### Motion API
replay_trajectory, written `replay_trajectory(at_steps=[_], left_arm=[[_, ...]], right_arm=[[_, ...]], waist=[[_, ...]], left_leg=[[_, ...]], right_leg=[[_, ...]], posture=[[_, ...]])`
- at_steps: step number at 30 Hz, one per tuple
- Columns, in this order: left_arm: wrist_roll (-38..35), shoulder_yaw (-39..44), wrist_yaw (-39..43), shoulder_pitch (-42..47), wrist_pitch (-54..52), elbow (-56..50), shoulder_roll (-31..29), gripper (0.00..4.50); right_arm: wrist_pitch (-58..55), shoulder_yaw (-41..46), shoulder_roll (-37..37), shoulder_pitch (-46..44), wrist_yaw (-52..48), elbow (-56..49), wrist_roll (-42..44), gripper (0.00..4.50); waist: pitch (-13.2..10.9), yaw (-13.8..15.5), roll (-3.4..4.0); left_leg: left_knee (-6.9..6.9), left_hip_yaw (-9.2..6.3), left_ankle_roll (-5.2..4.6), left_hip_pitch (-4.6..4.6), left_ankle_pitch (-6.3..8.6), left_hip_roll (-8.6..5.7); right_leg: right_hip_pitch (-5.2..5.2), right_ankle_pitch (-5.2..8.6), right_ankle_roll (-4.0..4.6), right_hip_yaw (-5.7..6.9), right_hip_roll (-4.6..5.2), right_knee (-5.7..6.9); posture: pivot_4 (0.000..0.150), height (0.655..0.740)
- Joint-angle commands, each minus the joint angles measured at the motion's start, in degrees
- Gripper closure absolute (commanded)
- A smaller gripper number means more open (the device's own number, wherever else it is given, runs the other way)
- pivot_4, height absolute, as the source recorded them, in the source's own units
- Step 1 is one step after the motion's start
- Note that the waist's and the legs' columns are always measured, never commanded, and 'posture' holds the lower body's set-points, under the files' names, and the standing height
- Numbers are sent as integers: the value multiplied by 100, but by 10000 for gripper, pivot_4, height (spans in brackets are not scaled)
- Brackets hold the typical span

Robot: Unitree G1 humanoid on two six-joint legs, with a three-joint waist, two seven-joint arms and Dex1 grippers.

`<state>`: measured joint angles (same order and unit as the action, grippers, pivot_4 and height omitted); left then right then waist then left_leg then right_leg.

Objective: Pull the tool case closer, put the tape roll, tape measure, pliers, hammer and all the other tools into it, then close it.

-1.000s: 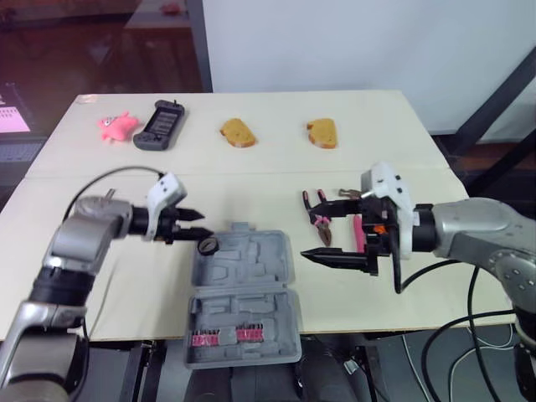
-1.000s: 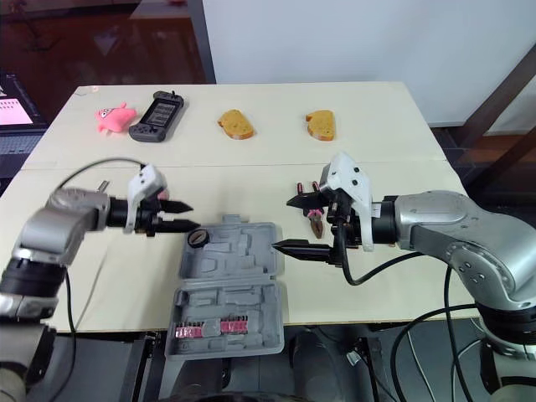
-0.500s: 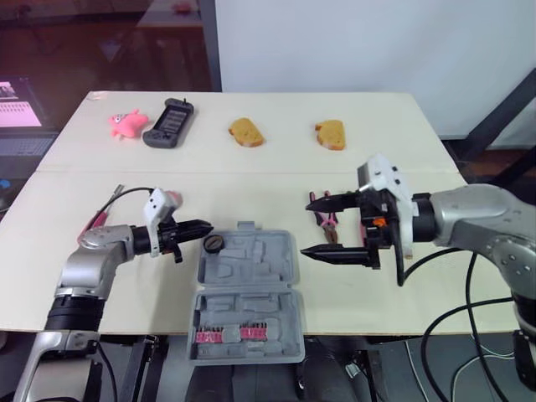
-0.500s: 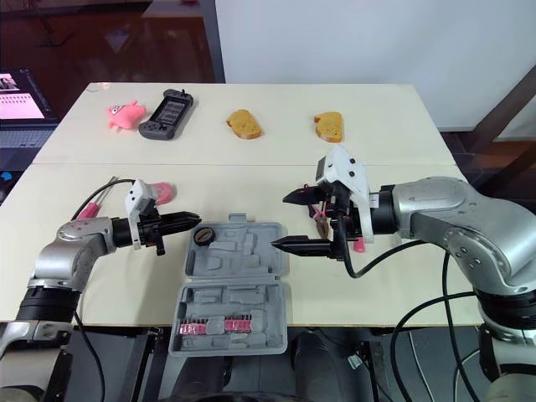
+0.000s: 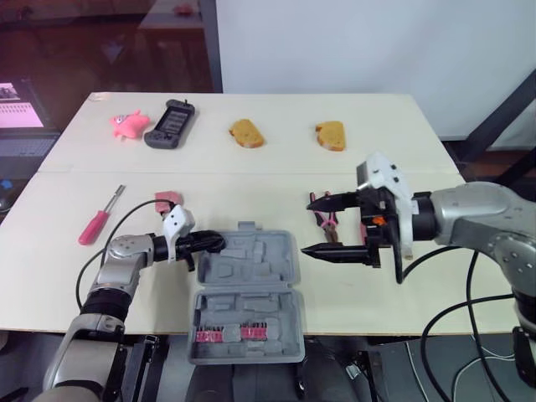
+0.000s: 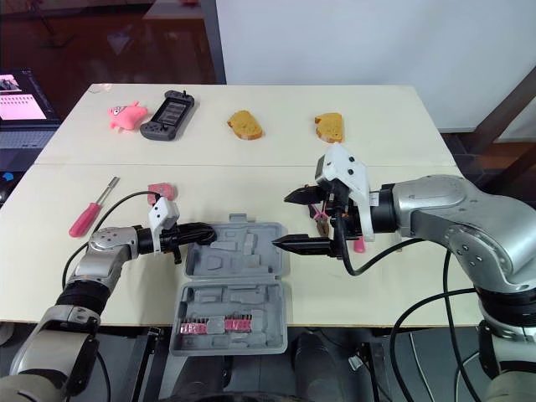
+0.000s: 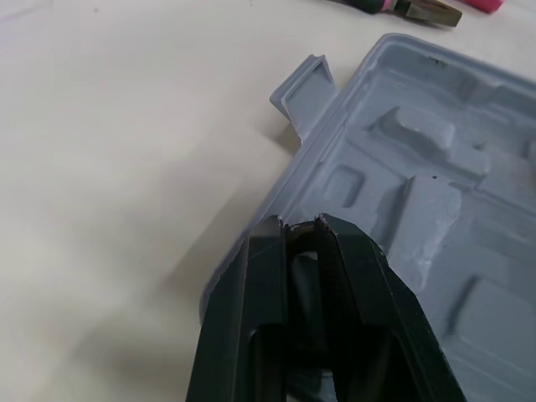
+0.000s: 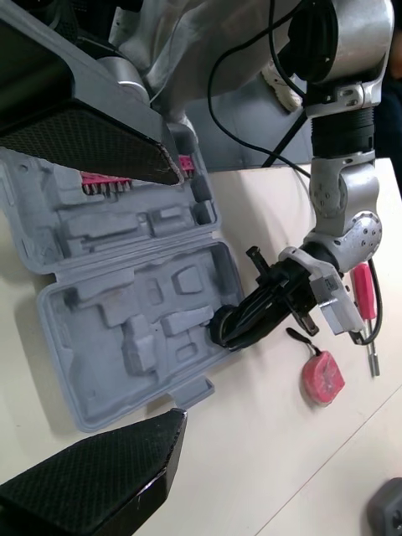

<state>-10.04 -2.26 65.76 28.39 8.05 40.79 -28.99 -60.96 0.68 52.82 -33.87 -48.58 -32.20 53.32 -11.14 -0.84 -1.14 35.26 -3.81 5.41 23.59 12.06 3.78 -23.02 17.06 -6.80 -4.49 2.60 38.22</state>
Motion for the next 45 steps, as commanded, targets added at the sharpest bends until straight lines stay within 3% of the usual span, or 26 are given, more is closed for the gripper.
replay_trajectory(at_steps=[1,9,19,22,28,33,37,45], left_arm=[[249,-70,-132,-81,214,145,-70,38619],[-97,89,-55,-236,-159,-1016,-95,38619],[-954,714,-154,-1076,-1789,-3040,-660,38619],[-1131,1147,-328,-1434,-2007,-3501,-980,30475],[-1400,2444,-646,-2504,-2173,-4122,-1627,204],[-1552,3578,-609,-3677,-2130,-4221,-1798,204],[-1558,4477,-698,-4329,-1818,-3629,-1753,204],[-1651,5015,-667,-4544,-1580,-2954,-1921,204]], right_arm=[[1,223,61,-60,33,-134,116,0],[10,183,5,-65,94,-122,173,0],[144,290,-247,-37,156,178,274,0],[273,423,-266,107,55,455,192,0],[1102,822,-200,1015,-291,960,-355,0],[1998,1407,-166,2088,-662,1418,-868,0],[2918,1996,-337,2813,-724,2176,-1371,0],[3710,2385,-541,3423,-894,2973,-1718,0]], waist=[[0,-6,0],[0,-6,0],[-2,-47,-1],[-4,-30,1],[-5,-25,-1],[-2,-22,-6],[-3,-28,-6],[-2,-31,-8]], left_leg=[[-2,0,0,-7,0,0],[-4,0,0,-9,0,0],[-8,0,0,-9,0,4],[-9,0,0,-9,0,4],[-14,8,-2,-9,3,4],[-13,15,-1,-9,4,4],[-13,17,-4,-9,6,4],[-12,24,-3,-12,7,3]], right_leg=[[8,0,0,0,0,0],[12,1,0,0,0,-4],[9,1,1,-1,-2,-4],[8,1,1,-1,-1,-5],[8,3,1,-4,3,-16],[5,4,4,-9,3,-17],[4,14,20,-10,3,-21],[4,19,29,-16,5,-25]], posture=[[1500,7400],[1500,7400],[1500,7400],[1500,7400],[1500,7400],[1500,7400],[1500,7400],[1500,7400]])
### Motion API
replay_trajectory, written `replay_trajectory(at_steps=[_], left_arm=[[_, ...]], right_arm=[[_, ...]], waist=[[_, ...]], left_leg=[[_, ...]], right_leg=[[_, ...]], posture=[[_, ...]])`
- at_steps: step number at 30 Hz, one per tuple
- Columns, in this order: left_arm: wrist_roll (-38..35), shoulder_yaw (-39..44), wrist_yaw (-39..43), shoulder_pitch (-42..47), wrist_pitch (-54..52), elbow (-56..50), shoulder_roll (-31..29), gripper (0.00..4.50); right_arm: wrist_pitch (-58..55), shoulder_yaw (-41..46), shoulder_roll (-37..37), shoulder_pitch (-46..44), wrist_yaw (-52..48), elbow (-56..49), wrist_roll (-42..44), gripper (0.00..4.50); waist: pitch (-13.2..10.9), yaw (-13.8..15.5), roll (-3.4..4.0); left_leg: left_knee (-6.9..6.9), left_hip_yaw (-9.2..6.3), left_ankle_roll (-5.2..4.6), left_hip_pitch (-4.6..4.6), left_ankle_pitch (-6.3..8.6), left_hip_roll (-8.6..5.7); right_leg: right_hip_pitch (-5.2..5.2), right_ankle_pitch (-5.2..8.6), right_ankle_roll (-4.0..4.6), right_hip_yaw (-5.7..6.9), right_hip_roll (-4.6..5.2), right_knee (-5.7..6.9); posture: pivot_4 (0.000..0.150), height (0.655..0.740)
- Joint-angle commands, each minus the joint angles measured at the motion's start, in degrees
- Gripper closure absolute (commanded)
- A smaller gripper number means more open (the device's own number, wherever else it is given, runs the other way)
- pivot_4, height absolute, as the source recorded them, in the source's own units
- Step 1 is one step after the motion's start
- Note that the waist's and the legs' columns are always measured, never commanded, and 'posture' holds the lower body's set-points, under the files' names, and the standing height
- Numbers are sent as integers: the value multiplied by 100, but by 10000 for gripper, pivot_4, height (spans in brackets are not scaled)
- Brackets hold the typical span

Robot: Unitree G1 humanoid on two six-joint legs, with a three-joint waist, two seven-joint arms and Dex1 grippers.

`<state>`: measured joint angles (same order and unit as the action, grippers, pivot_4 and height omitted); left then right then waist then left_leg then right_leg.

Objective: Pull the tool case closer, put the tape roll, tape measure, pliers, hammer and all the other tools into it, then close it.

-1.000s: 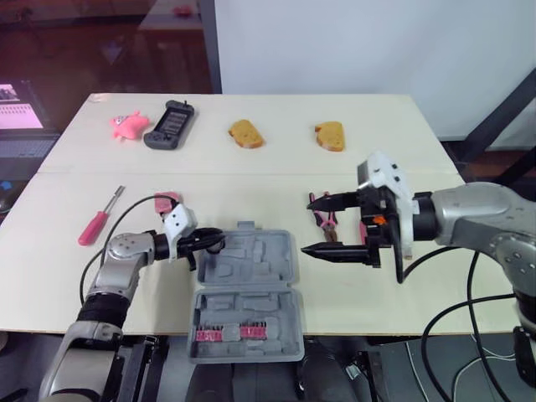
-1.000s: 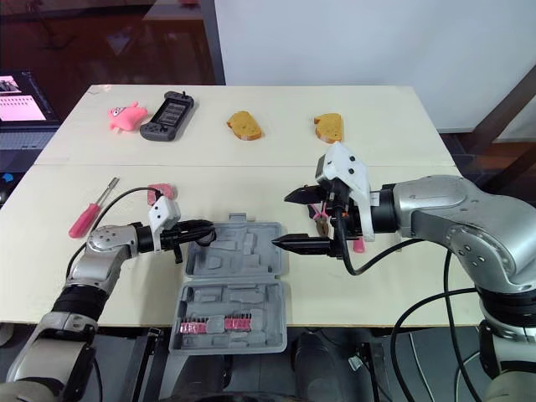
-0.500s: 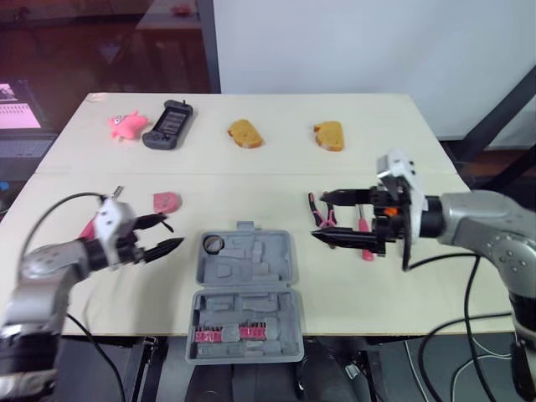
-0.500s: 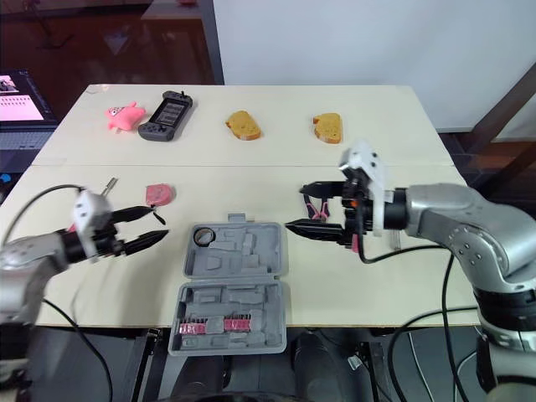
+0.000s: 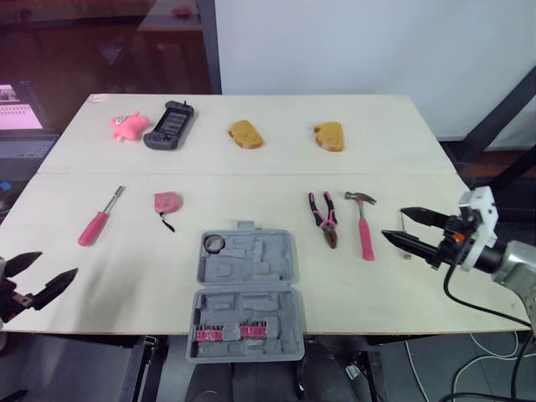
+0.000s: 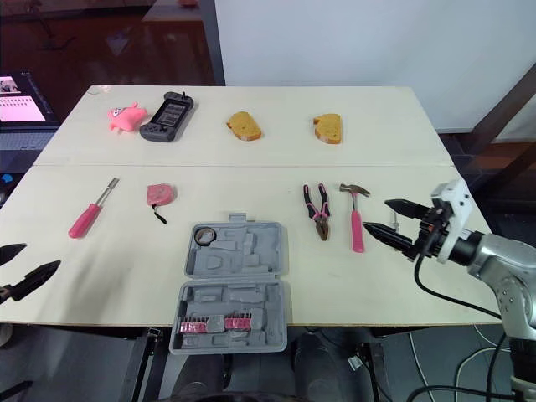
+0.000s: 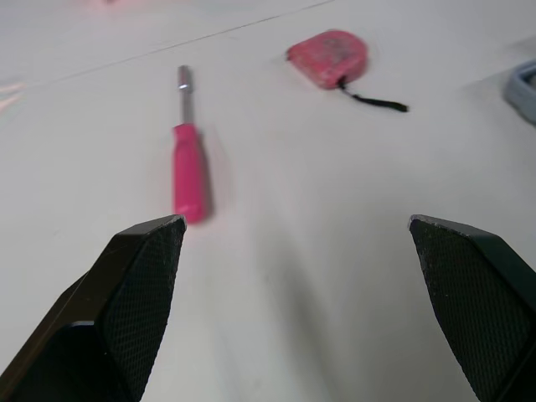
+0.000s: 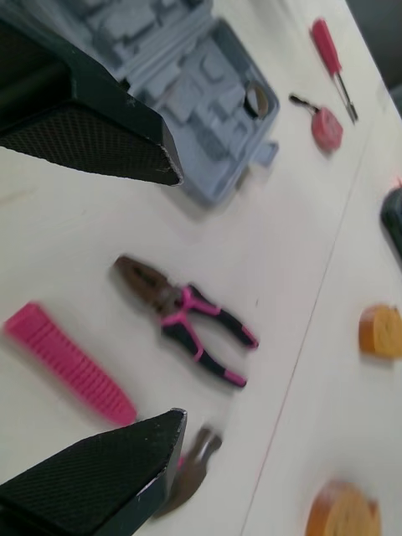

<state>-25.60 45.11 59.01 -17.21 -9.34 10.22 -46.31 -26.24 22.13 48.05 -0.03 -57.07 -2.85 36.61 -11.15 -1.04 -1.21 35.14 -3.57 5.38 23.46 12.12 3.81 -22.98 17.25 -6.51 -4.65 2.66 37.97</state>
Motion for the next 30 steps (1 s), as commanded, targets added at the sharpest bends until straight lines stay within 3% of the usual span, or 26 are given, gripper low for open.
replay_trajectory(at_steps=[1,6,10,16,22,26,30], left_arm=[[-91,267,18,41,181,145,-213,204],[-195,134,-111,194,-122,-93,-197,204],[-445,124,-562,67,-670,-906,180,204],[-597,3,-1554,-606,-1059,-2589,1309,204],[-592,-482,-2812,-755,-1432,-3793,2306,204],[-134,-1293,-3648,-322,-1586,-3802,2758,204],[152,-1826,-4022,462,-1438,-3093,2981,204]], right_arm=[[284,206,-75,43,-38,38,-91,0],[129,-67,-181,-225,108,-341,-62,0],[-447,-448,-73,-532,-46,-909,216,0],[-1584,-1434,362,-1972,-399,-1640,620,0],[-3025,-2076,393,-3475,-475,-1656,1282,0],[-2939,-2410,318,-3804,-546,-1823,1078,0],[-2926,-2494,316,-3903,-551,-1842,1033,0]], waist=[[0,-16,1],[0,-67,3],[0,-138,4],[-2,-176,3],[1,-77,-6],[6,5,-11],[6,27,-11]], left_leg=[[-1,0,0,0,0,0],[-2,3,0,-2,0,1],[-5,2,0,-2,0,1],[-4,5,0,-5,0,3],[3,5,0,1,0,-2],[7,5,0,2,0,-4],[10,4,0,2,0,-5]], right_leg=[[-1,0,0,-1,-1,0],[-2,-1,1,-4,-2,2],[-1,-3,-4,-4,-1,4],[-1,-10,-19,-10,-3,5],[-1,-2,-5,-12,3,1],[2,-2,-3,-11,2,-8],[4,-3,-5,-10,1,-8]], posture=[[1500,7400],[1500,7400],[1500,7400],[1500,7400],[1500,7400],[1500,7400],[1500,7400]])
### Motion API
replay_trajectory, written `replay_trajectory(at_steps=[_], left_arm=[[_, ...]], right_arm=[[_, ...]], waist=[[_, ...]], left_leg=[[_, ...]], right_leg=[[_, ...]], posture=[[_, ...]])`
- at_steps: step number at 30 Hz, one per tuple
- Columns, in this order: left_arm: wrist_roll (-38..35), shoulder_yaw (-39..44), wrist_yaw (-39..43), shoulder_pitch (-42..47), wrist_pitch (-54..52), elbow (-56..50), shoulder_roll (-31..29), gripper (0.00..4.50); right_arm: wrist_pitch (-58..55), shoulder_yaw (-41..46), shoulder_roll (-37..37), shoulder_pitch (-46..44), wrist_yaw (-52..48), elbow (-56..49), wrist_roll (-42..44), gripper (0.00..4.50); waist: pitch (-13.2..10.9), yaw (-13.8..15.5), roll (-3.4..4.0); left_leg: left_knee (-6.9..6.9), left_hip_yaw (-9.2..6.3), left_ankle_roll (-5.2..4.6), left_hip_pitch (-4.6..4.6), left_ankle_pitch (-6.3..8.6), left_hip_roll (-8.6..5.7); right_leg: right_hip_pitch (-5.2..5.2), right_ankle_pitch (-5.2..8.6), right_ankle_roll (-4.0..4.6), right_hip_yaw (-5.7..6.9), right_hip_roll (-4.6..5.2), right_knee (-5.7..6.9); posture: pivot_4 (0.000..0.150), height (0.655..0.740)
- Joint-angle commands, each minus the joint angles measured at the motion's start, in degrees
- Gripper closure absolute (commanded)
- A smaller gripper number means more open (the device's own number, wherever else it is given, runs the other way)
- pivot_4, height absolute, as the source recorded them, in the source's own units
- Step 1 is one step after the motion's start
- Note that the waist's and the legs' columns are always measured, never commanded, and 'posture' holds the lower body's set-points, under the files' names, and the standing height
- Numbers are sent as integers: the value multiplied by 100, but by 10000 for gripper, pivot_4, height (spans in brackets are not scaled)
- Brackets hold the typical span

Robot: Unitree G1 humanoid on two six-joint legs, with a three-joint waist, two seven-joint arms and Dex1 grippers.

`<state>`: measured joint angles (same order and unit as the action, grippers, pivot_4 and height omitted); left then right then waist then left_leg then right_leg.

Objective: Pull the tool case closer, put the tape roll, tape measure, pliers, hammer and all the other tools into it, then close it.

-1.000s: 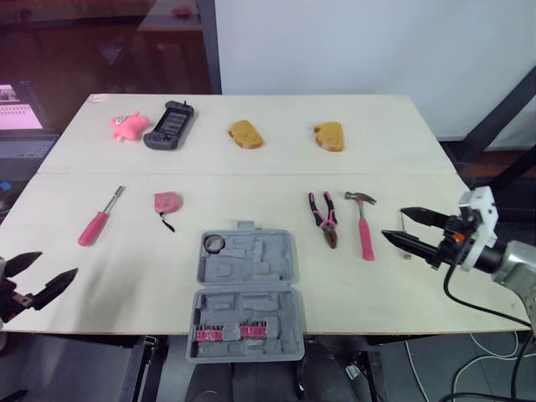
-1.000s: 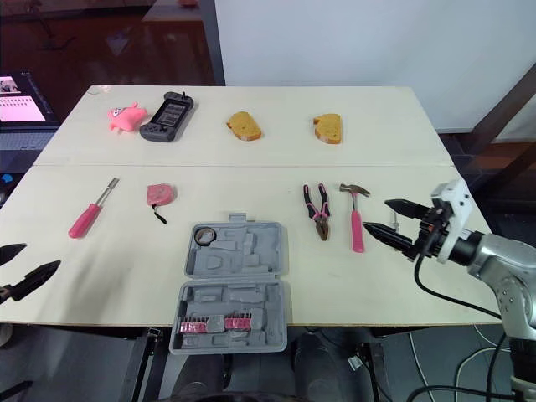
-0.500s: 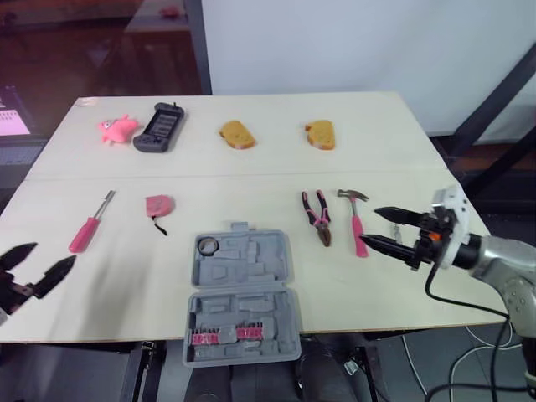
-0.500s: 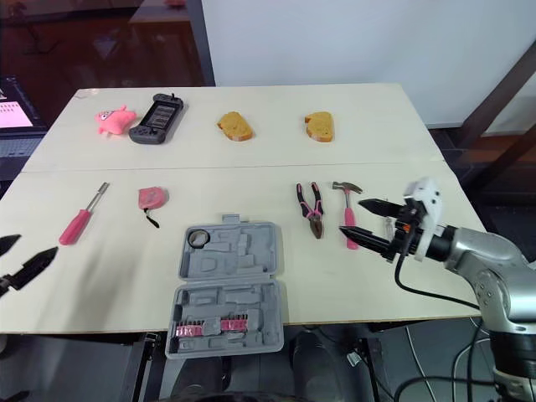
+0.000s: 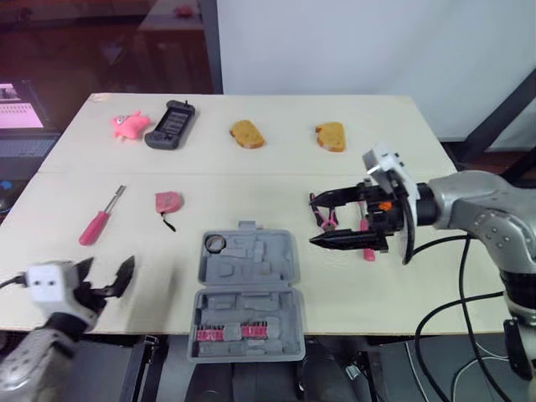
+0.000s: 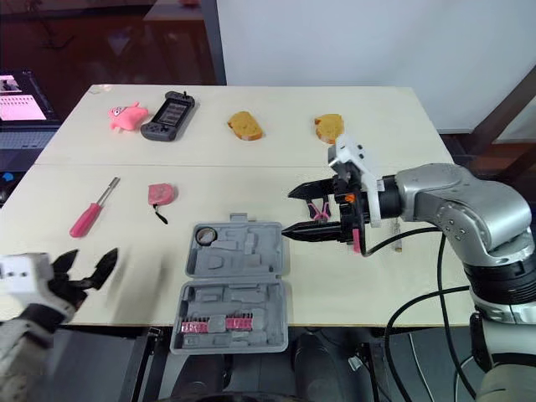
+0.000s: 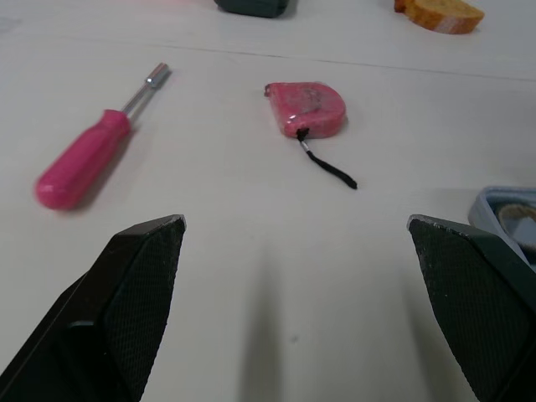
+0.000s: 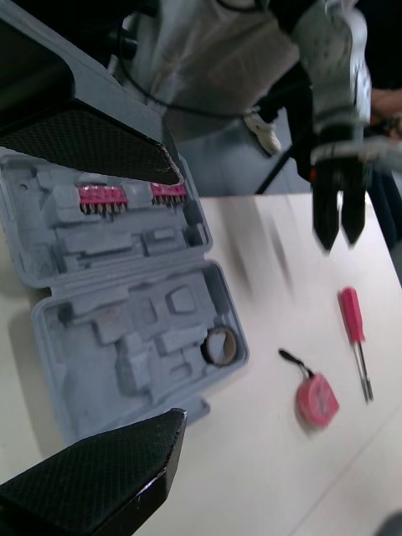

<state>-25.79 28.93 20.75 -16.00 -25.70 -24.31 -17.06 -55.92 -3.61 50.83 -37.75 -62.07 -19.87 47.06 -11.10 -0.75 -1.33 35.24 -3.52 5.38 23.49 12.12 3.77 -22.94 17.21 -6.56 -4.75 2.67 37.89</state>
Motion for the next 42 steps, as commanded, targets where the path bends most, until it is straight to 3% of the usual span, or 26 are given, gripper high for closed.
replay_trajectory(at_steps=[1,8,13,22,25,32,38,42], left_arm=[[314,-368,-245,614,307,762,82,204],[936,-985,-463,2459,1061,3112,107,204],[1108,-1139,-490,3266,1539,4287,139,204],[1170,-1177,-773,3580,1826,4957,265,204],[1183,-1167,-898,3692,1936,5205,298,8951],[1193,-1147,-1129,3931,2109,5676,346,44572],[1177,-1224,-1031,3671,2049,5366,378,44572],[1099,-1359,-801,2975,1739,4433,348,44572]], right_arm=[[60,82,73,-72,-101,-156,-13,0],[137,282,374,230,-193,-302,-93,0],[-55,463,427,311,-3,-521,31,0],[-180,526,547,362,135,-673,45,0],[-168,477,538,319,141,-625,-10,0],[-154,362,586,272,76,-593,-134,0],[-159,313,556,257,73,-589,-173,0],[-143,268,497,247,76,-566,-191,0]], waist=[[0,-6,0],[1,-20,-3],[2,-18,-3],[2,-7,-2],[2,0,-2],[2,15,-2],[2,8,-1],[3,-11,-1]], left_leg=[[0,0,0,0,0,0],[-2,-6,0,1,0,0],[-5,-10,-1,-2,-1,0],[-5,-11,0,-2,-1,0],[-4,-11,0,-2,-1,0],[-3,-12,1,-2,-1,-2],[-3,-12,1,-2,-1,-2],[-6,-12,1,-3,-1,-2]], right_leg=[[0,-1,-1,0,0,0],[3,-13,-24,8,-3,-3],[4,-14,-27,10,-6,3],[5,-16,-30,11,-5,4],[6,-16,-30,11,-4,4],[9,-17,-33,13,-2,3],[10,-17,-33,14,-2,3],[10,-17,-33,13,-1,2]], posture=[[1500,7400],[1500,7400],[1500,7400],[1500,7400],[1500,7400],[1500,7400],[1500,7400],[1500,7400]])
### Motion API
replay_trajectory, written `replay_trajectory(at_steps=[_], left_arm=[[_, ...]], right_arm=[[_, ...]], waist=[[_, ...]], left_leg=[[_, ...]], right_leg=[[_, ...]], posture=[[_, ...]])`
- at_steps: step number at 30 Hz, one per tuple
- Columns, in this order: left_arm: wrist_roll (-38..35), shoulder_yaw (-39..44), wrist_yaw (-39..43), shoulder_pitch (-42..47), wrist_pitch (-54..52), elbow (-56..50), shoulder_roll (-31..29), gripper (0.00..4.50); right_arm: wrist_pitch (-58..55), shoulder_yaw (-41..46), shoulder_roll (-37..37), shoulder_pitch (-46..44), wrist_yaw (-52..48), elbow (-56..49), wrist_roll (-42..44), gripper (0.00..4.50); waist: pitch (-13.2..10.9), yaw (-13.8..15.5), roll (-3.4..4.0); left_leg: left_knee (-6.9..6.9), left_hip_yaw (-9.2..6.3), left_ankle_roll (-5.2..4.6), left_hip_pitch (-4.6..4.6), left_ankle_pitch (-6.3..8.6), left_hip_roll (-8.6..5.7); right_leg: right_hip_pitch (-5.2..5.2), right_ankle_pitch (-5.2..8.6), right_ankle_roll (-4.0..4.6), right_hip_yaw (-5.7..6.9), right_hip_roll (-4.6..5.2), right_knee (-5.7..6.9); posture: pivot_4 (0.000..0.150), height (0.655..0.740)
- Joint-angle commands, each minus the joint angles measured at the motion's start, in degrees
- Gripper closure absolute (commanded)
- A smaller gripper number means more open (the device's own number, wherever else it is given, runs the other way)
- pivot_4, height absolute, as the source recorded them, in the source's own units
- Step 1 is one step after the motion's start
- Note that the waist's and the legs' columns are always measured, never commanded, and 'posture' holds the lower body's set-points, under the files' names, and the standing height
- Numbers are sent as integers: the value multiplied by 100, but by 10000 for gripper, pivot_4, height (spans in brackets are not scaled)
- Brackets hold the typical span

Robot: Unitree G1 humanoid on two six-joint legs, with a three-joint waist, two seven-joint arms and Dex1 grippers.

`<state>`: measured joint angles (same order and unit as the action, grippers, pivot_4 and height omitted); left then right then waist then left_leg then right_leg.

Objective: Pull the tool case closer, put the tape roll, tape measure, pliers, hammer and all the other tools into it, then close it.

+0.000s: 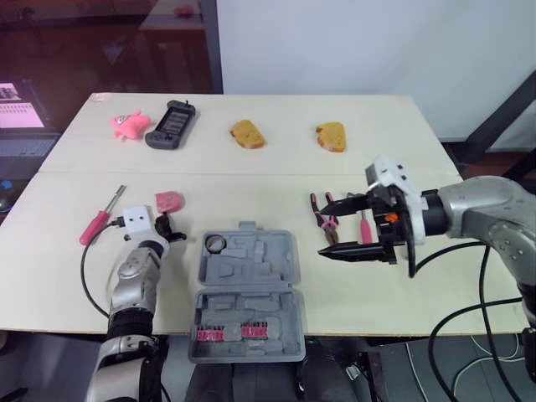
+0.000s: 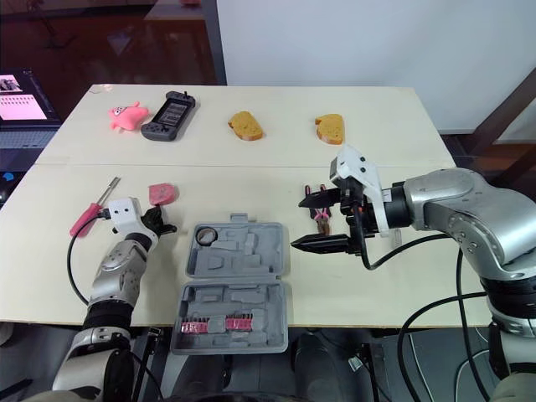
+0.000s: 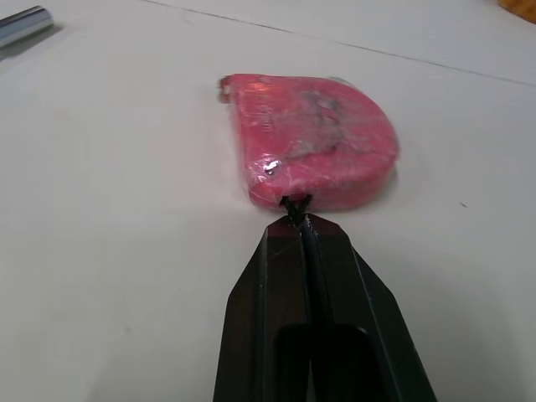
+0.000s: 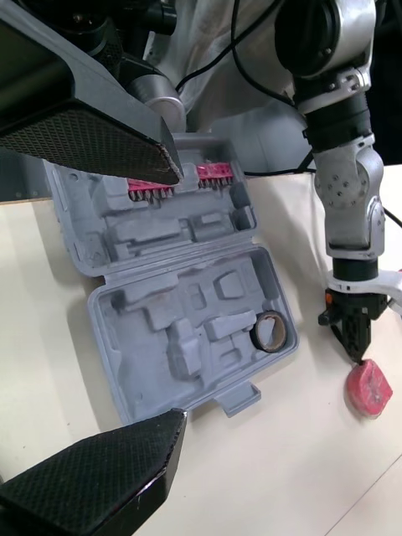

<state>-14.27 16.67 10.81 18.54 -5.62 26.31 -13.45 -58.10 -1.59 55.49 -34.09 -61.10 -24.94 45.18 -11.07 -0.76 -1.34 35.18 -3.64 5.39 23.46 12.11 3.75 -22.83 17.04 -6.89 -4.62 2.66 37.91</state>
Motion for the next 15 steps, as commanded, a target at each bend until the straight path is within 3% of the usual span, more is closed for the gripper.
replay_trajectory(at_steps=[1,6,15], left_arm=[[-92,-165,264,-723,-374,-943,-20,44572],[-186,-263,424,-2037,-986,-2538,-121,44572],[-373,-53,746,-4039,-1746,-4515,-518,44572]], right_arm=[[83,50,9,-107,-21,-58,-4,0],[149,-14,-90,23,-29,-86,-1,0],[330,-253,-308,-5,-133,76,-56,0]], waist=[[0,-25,1],[2,-32,3],[0,-103,5]], left_leg=[[-1,0,0,-1,0,0],[-4,1,0,-5,0,1],[-8,9,-1,-3,3,4]], right_leg=[[0,0,0,0,0,0],[-1,0,1,-3,0,0],[-6,13,24,-10,1,-16]], posture=[[1500,7400],[1500,7400],[1500,7400]])
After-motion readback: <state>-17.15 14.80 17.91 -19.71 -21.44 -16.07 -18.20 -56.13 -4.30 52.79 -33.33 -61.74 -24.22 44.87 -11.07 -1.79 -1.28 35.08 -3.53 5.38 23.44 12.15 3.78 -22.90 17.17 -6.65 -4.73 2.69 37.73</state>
